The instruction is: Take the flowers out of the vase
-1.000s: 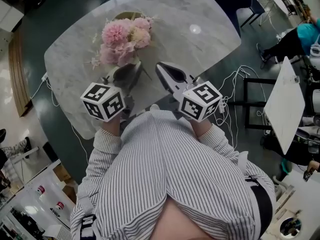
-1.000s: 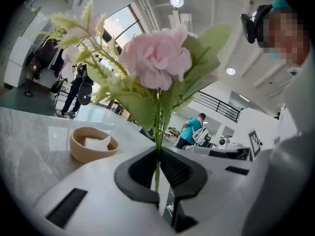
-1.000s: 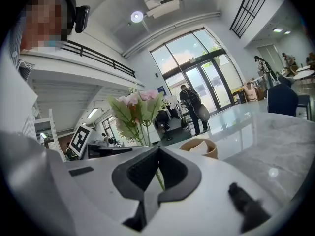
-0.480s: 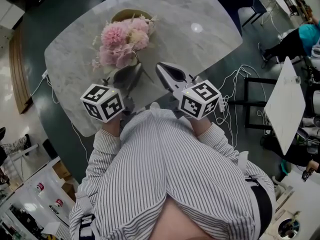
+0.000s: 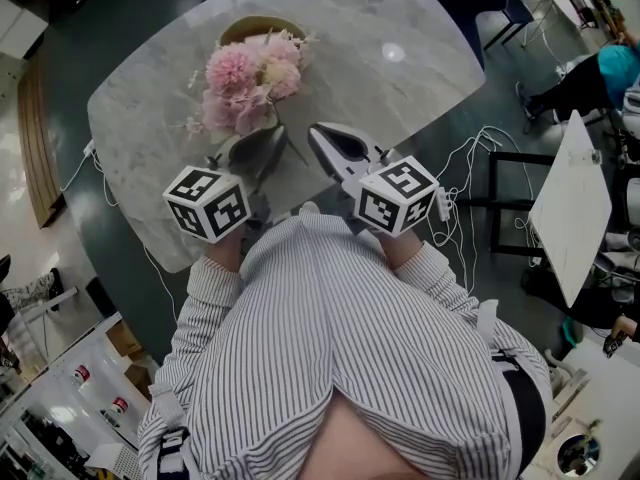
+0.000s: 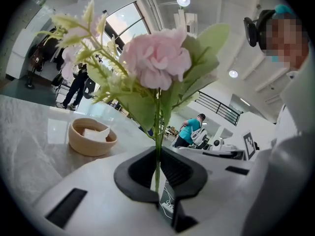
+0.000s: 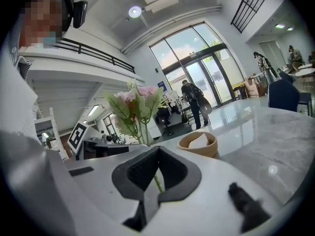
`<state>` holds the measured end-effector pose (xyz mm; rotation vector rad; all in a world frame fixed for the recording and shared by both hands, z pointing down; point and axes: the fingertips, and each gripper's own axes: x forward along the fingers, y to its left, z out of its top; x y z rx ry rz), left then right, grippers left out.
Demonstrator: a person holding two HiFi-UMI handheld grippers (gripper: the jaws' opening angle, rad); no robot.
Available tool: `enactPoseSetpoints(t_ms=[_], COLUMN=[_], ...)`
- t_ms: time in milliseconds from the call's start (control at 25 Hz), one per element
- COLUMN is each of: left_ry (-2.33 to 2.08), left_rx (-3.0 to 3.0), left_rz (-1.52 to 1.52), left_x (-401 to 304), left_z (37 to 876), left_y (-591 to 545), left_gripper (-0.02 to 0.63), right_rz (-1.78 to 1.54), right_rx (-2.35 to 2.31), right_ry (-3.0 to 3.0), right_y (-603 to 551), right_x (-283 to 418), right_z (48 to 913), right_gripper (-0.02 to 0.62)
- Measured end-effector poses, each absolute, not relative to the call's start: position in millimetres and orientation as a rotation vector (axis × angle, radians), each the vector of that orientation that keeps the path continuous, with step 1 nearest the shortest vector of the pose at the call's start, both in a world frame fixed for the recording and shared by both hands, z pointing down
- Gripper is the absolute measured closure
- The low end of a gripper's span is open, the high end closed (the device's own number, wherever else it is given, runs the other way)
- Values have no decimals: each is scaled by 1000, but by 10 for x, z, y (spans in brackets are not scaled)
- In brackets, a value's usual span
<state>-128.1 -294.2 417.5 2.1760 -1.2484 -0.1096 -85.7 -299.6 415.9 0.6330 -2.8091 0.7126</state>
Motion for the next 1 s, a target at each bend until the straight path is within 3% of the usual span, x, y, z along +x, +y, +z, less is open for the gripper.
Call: enactPoseSetpoints(t_ms=[1000], left_ry=[-1263], left_rx=[2193], left_rz=[-104], left_x=[-1290], left_z=[4165], left_y=[-2940], left_gripper=[575], right_rz=[652], right_rx=[633], right_ry=[-2816], right_y=[-3000], right_x=[-855], right_z=[4130], right_gripper=[580])
